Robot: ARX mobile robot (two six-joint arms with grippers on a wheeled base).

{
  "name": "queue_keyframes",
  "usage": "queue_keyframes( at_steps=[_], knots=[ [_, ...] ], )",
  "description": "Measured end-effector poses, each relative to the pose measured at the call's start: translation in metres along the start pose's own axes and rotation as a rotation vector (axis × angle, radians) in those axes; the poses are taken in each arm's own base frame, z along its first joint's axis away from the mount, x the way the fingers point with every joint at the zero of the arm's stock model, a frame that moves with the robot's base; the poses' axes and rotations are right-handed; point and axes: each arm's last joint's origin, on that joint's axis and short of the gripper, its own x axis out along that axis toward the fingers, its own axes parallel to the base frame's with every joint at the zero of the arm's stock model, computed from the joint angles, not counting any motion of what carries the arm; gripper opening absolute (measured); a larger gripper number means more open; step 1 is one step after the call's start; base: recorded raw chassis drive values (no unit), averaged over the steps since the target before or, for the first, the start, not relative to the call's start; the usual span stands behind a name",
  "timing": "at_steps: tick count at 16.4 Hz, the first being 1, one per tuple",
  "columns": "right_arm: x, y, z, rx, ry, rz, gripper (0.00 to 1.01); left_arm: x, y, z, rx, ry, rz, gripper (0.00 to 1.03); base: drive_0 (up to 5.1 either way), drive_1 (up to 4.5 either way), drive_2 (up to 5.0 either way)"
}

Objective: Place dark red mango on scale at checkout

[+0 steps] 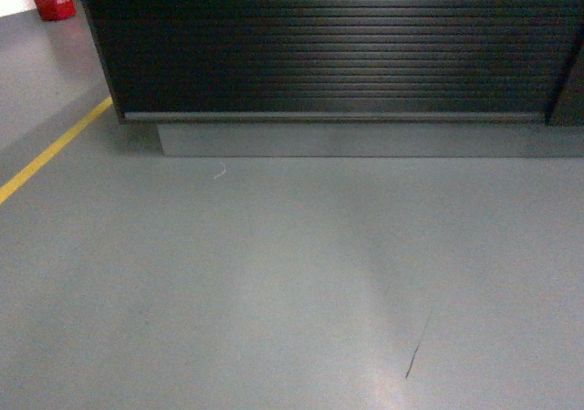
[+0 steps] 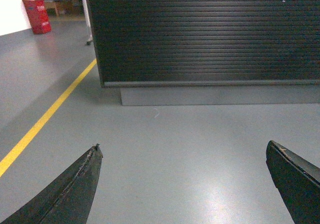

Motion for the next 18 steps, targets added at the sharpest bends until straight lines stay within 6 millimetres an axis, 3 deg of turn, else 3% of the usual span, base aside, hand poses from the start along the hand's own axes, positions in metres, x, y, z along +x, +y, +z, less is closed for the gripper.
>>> queue_keyframes(
  at_steps=[18],
  knots=[
    [0.0, 0.0, -0.0003, 0.0, 0.003, 0.0, 0.98, 0.0, 0.0, -0.0004, 0.0, 0.004, 0.0, 0.98, 0.0, 4.33, -4.3]
  ],
)
